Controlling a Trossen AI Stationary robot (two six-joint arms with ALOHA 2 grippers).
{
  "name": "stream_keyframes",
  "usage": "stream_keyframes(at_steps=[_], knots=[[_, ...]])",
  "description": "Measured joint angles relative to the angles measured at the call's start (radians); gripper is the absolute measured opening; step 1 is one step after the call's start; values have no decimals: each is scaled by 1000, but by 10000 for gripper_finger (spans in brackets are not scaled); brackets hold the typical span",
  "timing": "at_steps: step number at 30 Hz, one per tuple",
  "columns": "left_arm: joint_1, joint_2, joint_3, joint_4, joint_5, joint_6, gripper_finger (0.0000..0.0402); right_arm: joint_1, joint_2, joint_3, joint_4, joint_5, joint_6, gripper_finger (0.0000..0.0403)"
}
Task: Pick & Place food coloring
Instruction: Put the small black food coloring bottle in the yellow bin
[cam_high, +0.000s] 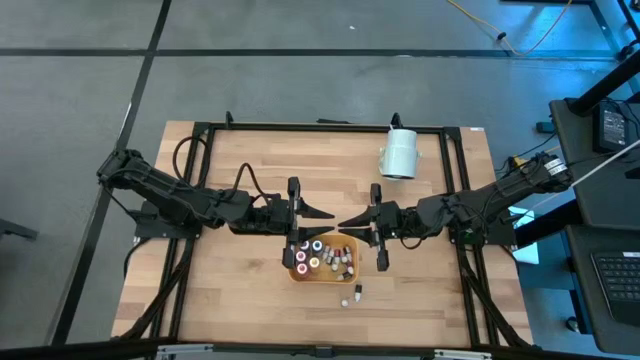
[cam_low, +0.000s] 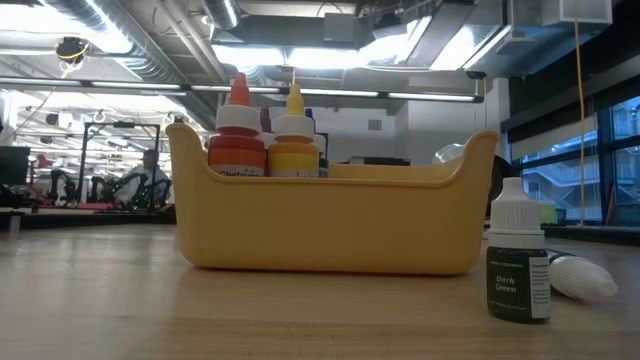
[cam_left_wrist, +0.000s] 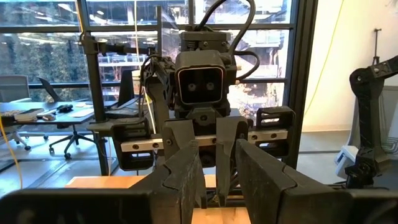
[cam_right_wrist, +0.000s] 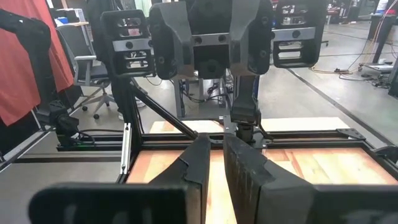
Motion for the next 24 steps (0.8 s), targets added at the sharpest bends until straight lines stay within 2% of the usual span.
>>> stream_keyframes(at_steps=[4, 8, 11, 14, 19, 21, 24], knots=[[0, 0, 0, -28, 1, -5, 102, 0, -1, 0, -46, -10, 43, 51], [0, 0, 0, -180, 1, -58, 100, 1, -9, 0, -235, -141, 125, 58], [0, 0, 0, -290, 1, -104, 103, 3, -3, 0, -415, -234, 224, 84], [0, 0, 0, -384, 1, -147, 104, 6, 20, 0, -595, -281, 317, 129], [0, 0, 0, -486, 1, -184, 101, 53, 81, 1, -766, -328, 291, 207], [0, 0, 0, -523, 1, -187, 100, 83, 108, 1, -794, -381, 226, 229], [0, 0, 0, -565, 1, -187, 101, 130, 165, 1, -808, -369, 126, 246]])
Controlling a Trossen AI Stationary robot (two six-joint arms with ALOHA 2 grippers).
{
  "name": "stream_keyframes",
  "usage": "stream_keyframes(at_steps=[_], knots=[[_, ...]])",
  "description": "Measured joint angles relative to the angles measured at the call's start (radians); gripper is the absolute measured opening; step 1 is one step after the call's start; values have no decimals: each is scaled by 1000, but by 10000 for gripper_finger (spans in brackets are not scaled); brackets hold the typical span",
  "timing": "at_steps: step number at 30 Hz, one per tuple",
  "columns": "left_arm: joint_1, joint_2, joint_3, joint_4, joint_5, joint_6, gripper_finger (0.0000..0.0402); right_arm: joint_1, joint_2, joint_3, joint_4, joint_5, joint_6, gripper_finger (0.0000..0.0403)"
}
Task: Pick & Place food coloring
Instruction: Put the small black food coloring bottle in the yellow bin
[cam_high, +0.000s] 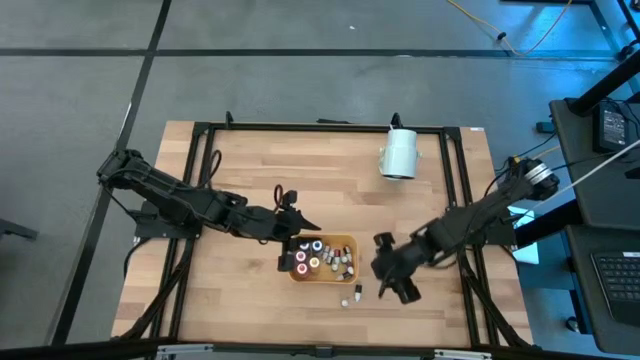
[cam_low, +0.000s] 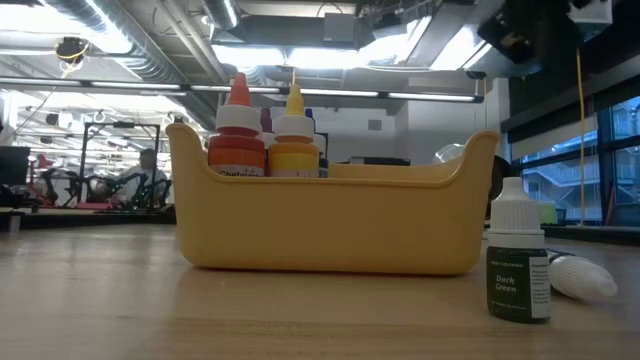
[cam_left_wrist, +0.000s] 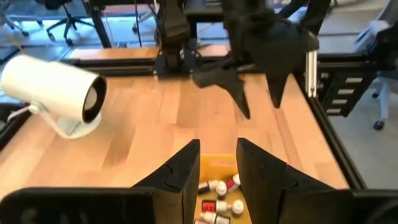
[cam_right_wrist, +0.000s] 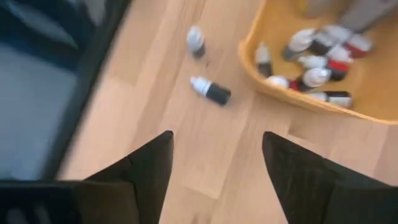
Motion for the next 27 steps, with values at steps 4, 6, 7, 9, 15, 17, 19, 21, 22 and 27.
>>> stream_keyframes(at_steps=[4, 6, 7, 9, 15, 17, 19, 21, 22, 27], knots=[[0, 0, 0, -26, 0, -36, 104, 32, 100, 0, 20, 48, -129, 247], [0, 0, 0, -30, 0, -57, 104, 39, 154, 0, 23, 53, -154, 244], [0, 0, 0, -31, 0, -65, 104, 41, 180, 0, 29, 54, -158, 242], [0, 0, 0, -35, 1, -85, 102, 44, 225, 0, 45, 54, -175, 237], [0, 0, 0, -35, 35, -105, 101, 48, 326, 0, 143, 81, -304, 216], [0, 0, 0, -36, 51, -111, 103, 48, 346, 0, 183, 140, -329, 209], [0, 0, 0, -44, 53, -139, 104, 48, 357, 0, 210, 179, -342, 203], [0, 0, 0, -67, 53, -172, 104, 48, 358, -1, 228, 183, -366, 198], [0, 0, 0, -82, 53, -188, 103, 48, 358, -1, 241, 177, -385, 196], [0, 0, 0, -147, 53, -236, 100, 48, 383, -1, 268, 104, -481, 188]])
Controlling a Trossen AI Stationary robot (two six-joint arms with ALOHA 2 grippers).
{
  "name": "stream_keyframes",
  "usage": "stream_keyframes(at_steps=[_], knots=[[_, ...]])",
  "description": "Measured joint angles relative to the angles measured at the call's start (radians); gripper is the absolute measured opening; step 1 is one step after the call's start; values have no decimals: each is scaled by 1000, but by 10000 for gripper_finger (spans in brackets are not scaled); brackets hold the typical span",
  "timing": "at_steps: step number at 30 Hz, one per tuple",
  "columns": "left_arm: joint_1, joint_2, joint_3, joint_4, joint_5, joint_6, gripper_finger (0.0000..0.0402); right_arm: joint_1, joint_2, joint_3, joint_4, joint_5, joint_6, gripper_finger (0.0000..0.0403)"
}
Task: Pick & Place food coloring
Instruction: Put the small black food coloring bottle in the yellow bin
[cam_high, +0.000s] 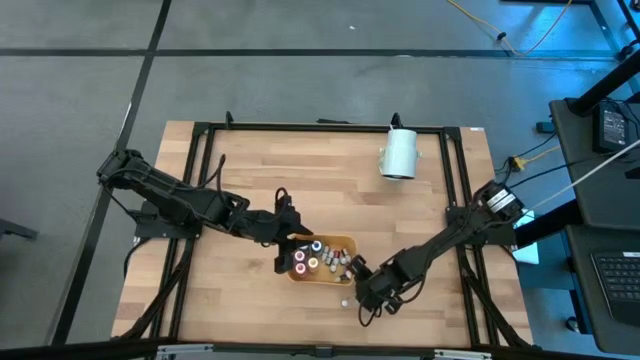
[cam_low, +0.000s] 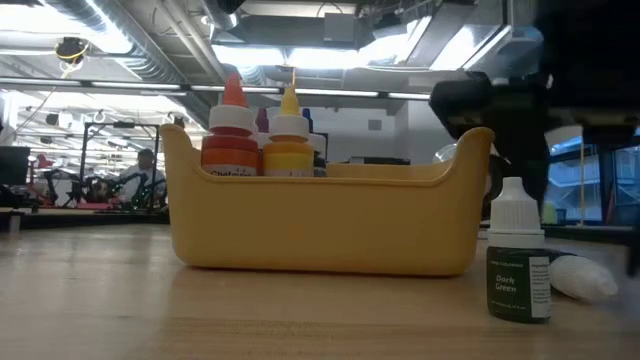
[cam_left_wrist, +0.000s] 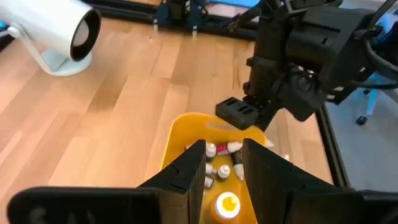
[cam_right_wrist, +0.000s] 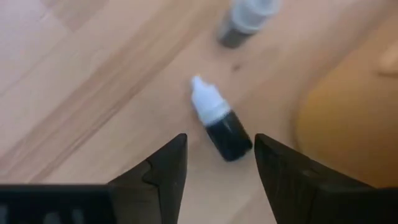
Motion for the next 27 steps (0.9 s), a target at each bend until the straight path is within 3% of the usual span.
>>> stream_keyframes(at_steps=[8, 19, 27], knots=[[0, 0, 0, -8, 0, 0, 104, 0, 35, 0, 33, -21, -3, 162], [0, 0, 0, -8, -1, 1, 102, 0, 36, 0, 34, -28, 133, 59], [0, 0, 0, -6, -1, 2, 102, 2, -54, -1, -46, -63, 373, 56]])
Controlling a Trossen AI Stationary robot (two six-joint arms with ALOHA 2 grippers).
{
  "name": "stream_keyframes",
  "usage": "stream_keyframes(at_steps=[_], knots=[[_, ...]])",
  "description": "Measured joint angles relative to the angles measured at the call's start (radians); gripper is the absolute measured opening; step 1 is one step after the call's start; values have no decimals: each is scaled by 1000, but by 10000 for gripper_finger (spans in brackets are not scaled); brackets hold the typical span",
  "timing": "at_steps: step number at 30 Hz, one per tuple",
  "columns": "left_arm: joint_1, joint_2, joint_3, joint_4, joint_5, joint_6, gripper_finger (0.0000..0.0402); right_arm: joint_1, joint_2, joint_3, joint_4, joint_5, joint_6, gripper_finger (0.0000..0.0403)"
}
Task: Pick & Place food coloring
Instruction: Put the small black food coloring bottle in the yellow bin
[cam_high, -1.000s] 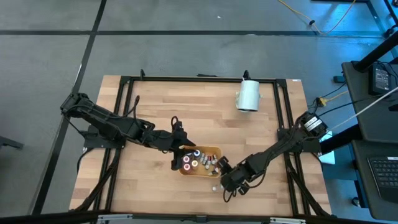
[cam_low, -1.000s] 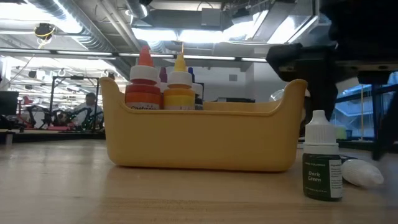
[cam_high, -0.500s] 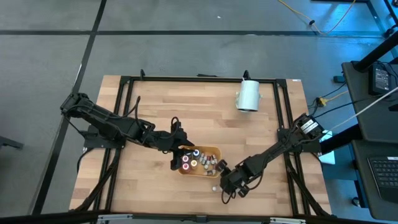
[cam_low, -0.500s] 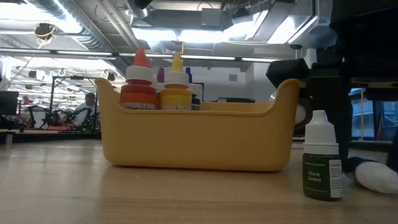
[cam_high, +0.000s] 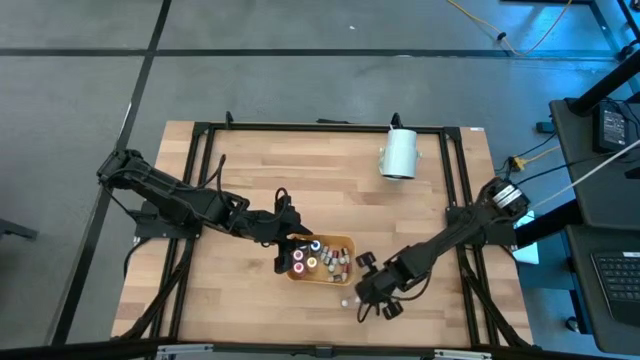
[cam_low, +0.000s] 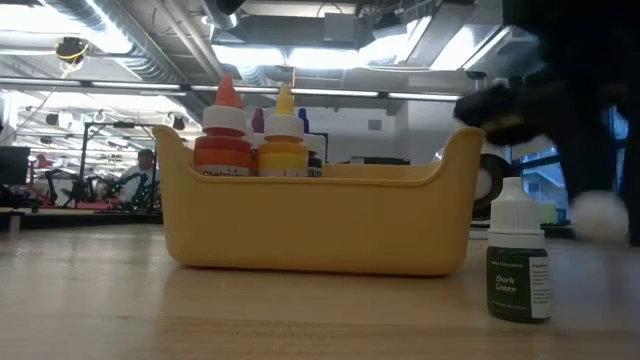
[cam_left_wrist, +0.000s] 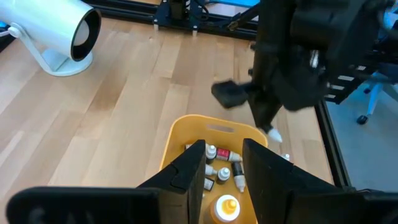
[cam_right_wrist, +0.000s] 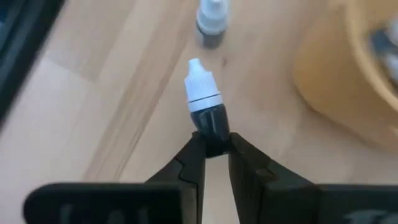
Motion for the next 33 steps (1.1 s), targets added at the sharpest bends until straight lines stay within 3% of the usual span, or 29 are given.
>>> stream_keyframes(at_steps=[5, 9, 13, 18, 23, 33], knots=[[0, 0, 0, 4, -1, 1, 100, 8, -146, 0, -141, 32, 128, 56], [0, 0, 0, 57, -8, 8, 104, -9, -301, 9, -205, 88, 350, 57], [0, 0, 0, 181, -9, 120, 107, -70, -405, 55, -198, 186, 525, 57], [0, 0, 1, 316, -8, 247, 106, -135, -419, 161, -189, 301, 467, 57], [0, 0, 1, 333, -10, 303, 107, -170, -387, 272, -203, 304, 380, 57], [0, 0, 1, 257, -81, 326, 107, -200, -306, 388, -203, 289, 363, 57]])
